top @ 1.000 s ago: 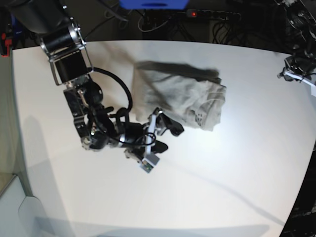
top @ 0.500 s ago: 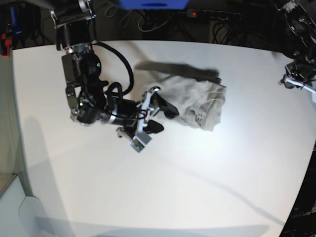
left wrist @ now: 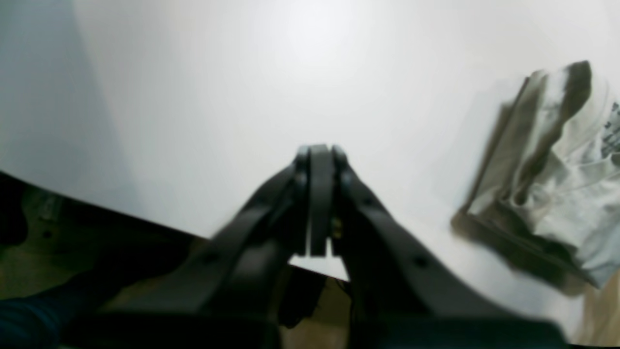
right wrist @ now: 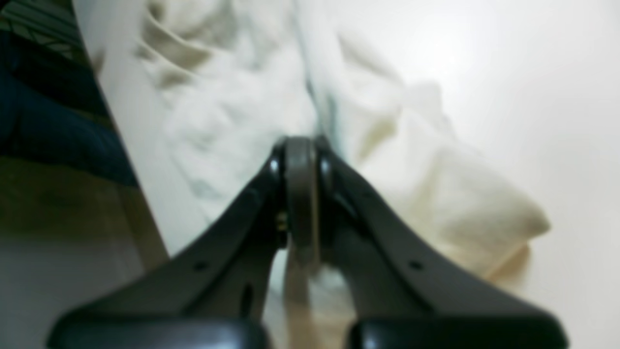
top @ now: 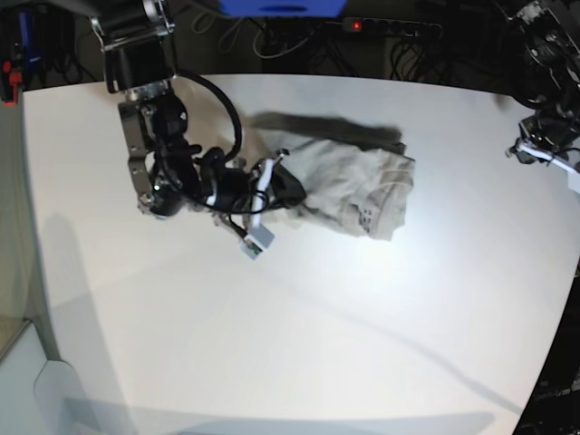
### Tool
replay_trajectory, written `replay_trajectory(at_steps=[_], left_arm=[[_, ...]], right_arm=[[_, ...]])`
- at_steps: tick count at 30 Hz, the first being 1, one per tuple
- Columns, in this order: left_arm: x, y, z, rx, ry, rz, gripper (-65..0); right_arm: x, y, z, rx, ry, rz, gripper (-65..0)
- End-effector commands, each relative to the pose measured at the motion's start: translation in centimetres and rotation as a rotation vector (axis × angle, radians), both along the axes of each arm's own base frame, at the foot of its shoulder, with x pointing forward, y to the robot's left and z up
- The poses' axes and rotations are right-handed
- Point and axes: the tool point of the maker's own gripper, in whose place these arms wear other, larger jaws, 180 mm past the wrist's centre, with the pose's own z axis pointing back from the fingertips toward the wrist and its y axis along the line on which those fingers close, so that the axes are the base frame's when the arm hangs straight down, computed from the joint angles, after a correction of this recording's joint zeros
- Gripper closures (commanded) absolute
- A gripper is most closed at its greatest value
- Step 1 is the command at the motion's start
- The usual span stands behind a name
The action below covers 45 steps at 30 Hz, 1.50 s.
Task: Layout the t-shirt on the table in an organized manner, then fold the t-shirt properly
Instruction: 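Release the bundle and withdraw the right gripper, then grasp the bundle edge with the left gripper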
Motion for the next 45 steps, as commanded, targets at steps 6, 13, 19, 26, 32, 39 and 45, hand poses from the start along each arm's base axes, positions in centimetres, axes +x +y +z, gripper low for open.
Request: replay_trajectory(at_steps=[6,13,19,26,32,39,45], left_arm=[[0.6,0.6,1.2,0.027,-0.037,-0.005,-0.5],[0.5,0.5,1.2,0.027,-0.035,-0.007,-0.5],[1.6,-0.2,2.0,-0.015,-0.09,-0.019,-1.0],[3.4,-3.0,4.4,-0.185,-0.237,-0.084,-10.7],[4.4,-6.3,5.8,-0.366,-0.348,-0.125,-42.4],[7.3,-11.1,4.2,-0.567,-0.351,-0.172,-45.3],[9.4,-15.2,1.8,-0.654,-0.278,-0.231,-45.3]], right_arm=[[2.3,0.3,0.2,0.063,-0.006,-0.042,-0.8],[2.4,-0.8,-1.7,0.052,0.046,-0.073,-0.9],[3.6,-1.8,1.4,0.036,-0.072,-0.059,-1.1],[2.9,-2.6,6.3,-0.074,-0.236,0.034,-4.6],[1.0,-4.5,7.5,-0.154,-0.306,0.066,-22.7],[1.1,-9.5,7.5,-0.182,-0.297,-0.082,-34.2],[1.0,-13.6,6.9,-0.228,-0.274,-0.174,-34.4]])
